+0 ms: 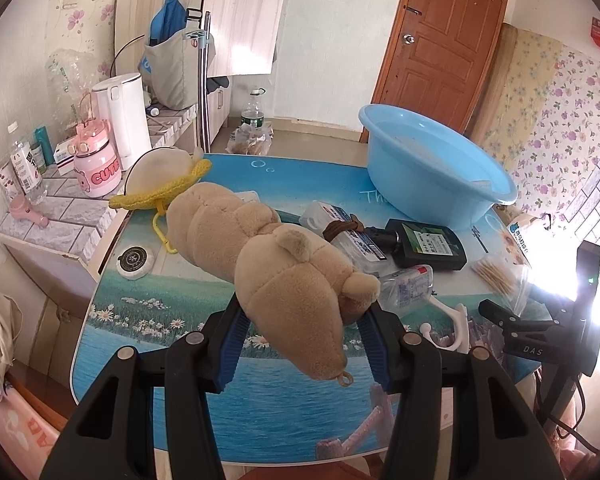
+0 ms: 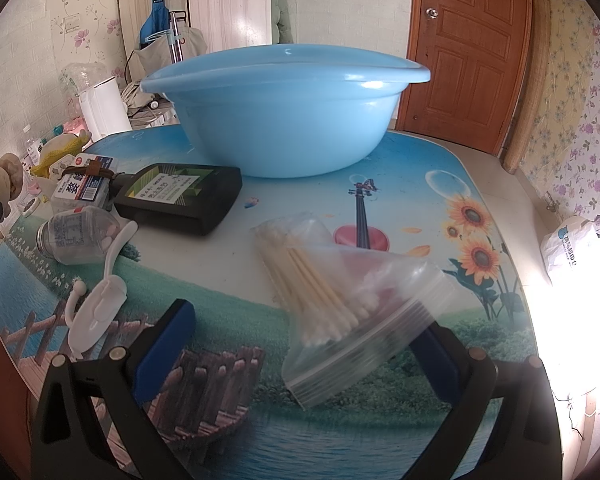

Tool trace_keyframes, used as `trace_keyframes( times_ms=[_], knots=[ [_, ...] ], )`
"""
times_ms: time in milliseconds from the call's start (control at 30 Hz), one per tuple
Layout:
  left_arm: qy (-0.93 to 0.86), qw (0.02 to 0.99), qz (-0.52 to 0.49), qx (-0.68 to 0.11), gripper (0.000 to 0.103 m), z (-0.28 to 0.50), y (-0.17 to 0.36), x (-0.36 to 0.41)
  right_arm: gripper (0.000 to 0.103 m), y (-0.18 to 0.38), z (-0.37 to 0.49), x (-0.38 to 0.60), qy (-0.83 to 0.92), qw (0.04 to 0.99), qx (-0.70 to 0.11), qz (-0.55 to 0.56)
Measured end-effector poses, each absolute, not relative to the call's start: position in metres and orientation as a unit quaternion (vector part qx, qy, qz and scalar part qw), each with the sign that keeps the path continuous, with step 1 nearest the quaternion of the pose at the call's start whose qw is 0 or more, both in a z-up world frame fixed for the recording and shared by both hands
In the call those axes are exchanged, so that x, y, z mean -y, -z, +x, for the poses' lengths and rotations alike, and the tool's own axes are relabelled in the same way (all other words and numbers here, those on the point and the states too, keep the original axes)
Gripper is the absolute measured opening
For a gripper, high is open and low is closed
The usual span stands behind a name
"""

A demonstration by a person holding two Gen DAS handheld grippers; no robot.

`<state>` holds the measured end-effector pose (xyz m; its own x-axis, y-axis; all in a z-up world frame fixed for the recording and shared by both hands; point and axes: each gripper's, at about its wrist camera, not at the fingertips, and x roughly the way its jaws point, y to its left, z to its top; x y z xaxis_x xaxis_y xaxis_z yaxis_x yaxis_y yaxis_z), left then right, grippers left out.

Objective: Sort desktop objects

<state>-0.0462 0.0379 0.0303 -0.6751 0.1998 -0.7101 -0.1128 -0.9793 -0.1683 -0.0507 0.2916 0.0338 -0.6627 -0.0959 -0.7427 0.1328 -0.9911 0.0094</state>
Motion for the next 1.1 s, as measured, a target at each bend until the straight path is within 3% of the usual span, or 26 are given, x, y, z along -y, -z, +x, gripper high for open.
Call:
trace_keyframes(
  times_ms=[1100],
  knots=[
    [-0.914, 0.085, -0.393, 0.058, 0.051, -0.0477, -0.0310, -0.0334, 0.103, -0.0336, -0.0508, -0.2913, 0.912, 0.063, -0.023, 0.406]
  ],
)
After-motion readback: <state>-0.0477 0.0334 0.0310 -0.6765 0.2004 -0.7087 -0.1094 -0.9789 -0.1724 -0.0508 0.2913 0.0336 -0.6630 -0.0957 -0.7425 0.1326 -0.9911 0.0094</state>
